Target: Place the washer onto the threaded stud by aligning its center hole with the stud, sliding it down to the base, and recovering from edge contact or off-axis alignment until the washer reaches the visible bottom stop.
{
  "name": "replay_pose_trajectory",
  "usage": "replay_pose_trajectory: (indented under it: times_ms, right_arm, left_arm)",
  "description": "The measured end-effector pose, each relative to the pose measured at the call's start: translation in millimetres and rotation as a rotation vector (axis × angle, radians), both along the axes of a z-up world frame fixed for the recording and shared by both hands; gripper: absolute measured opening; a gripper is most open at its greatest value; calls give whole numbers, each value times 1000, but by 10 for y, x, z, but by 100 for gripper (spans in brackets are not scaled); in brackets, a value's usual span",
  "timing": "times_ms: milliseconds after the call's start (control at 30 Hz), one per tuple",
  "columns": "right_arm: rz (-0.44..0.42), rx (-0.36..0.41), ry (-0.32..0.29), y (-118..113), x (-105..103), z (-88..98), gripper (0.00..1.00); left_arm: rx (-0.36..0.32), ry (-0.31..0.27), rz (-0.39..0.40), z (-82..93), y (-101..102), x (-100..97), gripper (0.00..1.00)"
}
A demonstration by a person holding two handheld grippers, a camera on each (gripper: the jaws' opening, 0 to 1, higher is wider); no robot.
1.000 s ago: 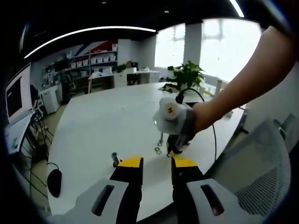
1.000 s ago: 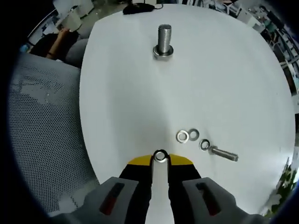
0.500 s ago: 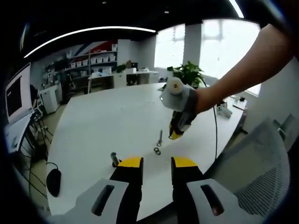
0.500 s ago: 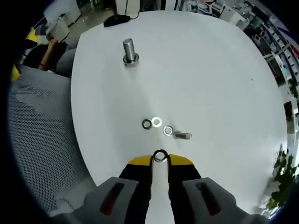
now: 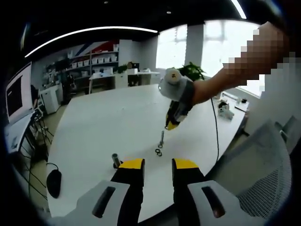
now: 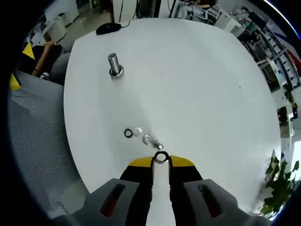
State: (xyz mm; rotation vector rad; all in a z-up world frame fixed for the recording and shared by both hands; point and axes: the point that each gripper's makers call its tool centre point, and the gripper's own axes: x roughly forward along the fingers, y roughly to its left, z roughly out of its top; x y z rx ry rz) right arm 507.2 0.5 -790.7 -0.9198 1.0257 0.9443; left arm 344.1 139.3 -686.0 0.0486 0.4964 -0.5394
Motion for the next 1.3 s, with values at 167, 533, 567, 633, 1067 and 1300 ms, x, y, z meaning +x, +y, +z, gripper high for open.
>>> replay_pose_trajectory:
  times_ms: [167, 533, 567, 633, 1067, 1300]
  right_arm:
    - [14, -3, 0, 71, 32, -41, 13]
    - [57, -63, 19, 77, 20, -176, 13]
    - [55, -62, 20, 73, 25, -176, 13]
    - [49, -67, 20, 57, 44, -183, 13]
    - [22, -68, 54, 50, 38, -346, 13]
    - [1, -73, 74, 39, 25, -493, 13]
  left_arm:
    - [4, 1, -1, -4, 1, -4, 21]
    - [4, 9, -5, -17, -5, -4, 21]
    - [3, 9, -5, -17, -4, -4, 21]
    - [2, 9, -5, -17, -3, -3, 21]
    - [7, 18, -6, -42, -1, -9, 21]
    - [12, 26, -4, -60, 6, -10, 20]
